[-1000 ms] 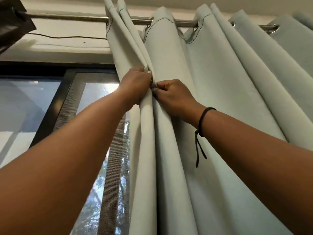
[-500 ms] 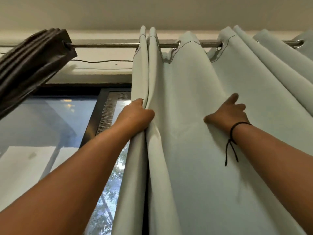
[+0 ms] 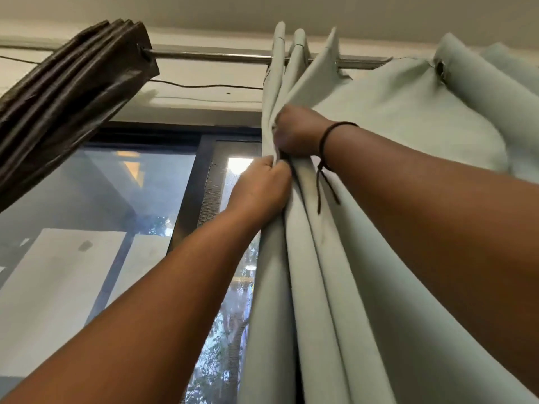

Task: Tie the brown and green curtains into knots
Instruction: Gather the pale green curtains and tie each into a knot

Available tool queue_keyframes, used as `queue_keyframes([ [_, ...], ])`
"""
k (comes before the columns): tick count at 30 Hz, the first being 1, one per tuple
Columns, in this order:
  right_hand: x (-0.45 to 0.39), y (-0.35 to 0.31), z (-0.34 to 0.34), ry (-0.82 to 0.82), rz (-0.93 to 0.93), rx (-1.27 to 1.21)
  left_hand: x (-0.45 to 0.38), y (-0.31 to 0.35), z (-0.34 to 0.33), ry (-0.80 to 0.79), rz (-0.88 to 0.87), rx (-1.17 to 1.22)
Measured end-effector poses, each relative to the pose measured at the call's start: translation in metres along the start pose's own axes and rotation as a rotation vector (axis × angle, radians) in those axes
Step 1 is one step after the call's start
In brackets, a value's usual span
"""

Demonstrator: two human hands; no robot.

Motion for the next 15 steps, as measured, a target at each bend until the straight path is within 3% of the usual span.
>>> queue_keyframes([
  [5,0.02,0.018,-0.009,0.188,-0.073,-0.515,-0.002,0.003,0.006,-0.022,0.083,0.121],
  [8,0.056,0.04,-0.046,0.051,-0.191,-0.978,0.002,0.004,-0.03,-0.118,0.16,0.082],
  [10,0.08,0.054,-0.057,-0.093,-0.242,-1.148,0.007,0.007,-0.05,-0.149,0.141,0.058],
  [12,0.099,0.086,-0.052,-0.084,-0.304,-1.053,0.009,0.009,-0.067,-0.15,0.128,0.003],
  [13,0.108,0.112,-0.043,-0.009,-0.364,-0.834,0.013,0.012,-0.073,-0.148,0.137,-0.043],
  [15,0.132,0.162,-0.013,0.114,-0.516,-0.072,0.014,0.014,-0.086,-0.108,0.165,-0.186],
])
Point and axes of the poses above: each hand's wrist, its own x-axis away from the middle knuckle, its own z-axis out of the back of the hand, y = z × x, the point moved 8 cm from there along -x, towards the middle knuckle, and after that the axes turned 15 degrees about z, right-handed, at the moved point
